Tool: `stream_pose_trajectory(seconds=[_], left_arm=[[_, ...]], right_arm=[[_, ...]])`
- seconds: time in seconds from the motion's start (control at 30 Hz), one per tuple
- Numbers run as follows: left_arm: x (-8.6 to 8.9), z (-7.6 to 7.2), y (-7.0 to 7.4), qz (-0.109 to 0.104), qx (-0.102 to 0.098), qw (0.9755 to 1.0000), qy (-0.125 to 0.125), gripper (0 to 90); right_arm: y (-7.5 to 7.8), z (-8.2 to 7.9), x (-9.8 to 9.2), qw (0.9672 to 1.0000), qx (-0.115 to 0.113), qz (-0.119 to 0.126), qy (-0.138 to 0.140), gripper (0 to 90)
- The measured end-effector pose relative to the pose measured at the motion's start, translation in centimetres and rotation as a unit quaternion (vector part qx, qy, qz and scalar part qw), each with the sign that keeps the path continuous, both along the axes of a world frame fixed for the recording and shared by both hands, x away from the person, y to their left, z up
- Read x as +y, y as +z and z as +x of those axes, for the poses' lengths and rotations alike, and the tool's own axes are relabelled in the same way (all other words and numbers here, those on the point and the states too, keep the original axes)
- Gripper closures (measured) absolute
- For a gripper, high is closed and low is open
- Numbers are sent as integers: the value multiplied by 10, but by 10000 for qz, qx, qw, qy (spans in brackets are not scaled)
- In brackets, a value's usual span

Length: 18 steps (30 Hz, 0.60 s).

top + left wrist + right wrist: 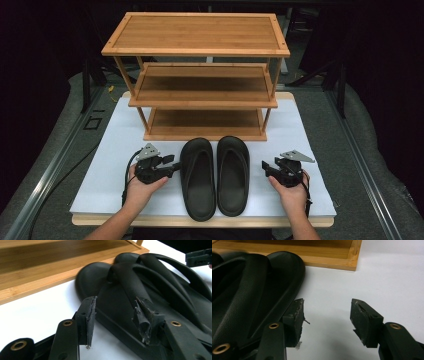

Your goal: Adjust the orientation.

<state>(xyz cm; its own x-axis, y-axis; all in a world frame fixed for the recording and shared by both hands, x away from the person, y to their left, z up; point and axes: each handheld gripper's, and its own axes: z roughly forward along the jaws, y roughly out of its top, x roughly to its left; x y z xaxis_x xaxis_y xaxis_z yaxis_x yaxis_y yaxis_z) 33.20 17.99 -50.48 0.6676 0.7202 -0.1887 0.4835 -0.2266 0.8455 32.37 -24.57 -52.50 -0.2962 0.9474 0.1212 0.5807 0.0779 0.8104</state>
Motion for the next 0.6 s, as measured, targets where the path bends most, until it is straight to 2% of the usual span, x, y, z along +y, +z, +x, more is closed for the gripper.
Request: stream_pose_trajectory(seconds=[0.07,0.13,0.33,0.47,0.5,0.6], left_arm=[[-4,-5,0,-14,-10,10000,-25,496],[-9,-12,-1,-122,9,9999,-46,465],[-15,-18,-4,-218,12,9997,-131,417],[-20,-18,-8,-135,48,9997,-177,405],[-22,-17,-11,-35,45,9997,-223,405],[-25,-16,-16,62,106,9996,-258,410]], right_arm=[[0,0,0,10000,-3,23,11,446],[0,0,0,10000,-2,75,64,446],[0,0,-1,10000,2,47,2,446],[0,0,-1,10000,-3,68,-6,447],[0,0,-1,10000,-2,57,1,447],[-1,0,-1,10000,13,64,-17,446]])
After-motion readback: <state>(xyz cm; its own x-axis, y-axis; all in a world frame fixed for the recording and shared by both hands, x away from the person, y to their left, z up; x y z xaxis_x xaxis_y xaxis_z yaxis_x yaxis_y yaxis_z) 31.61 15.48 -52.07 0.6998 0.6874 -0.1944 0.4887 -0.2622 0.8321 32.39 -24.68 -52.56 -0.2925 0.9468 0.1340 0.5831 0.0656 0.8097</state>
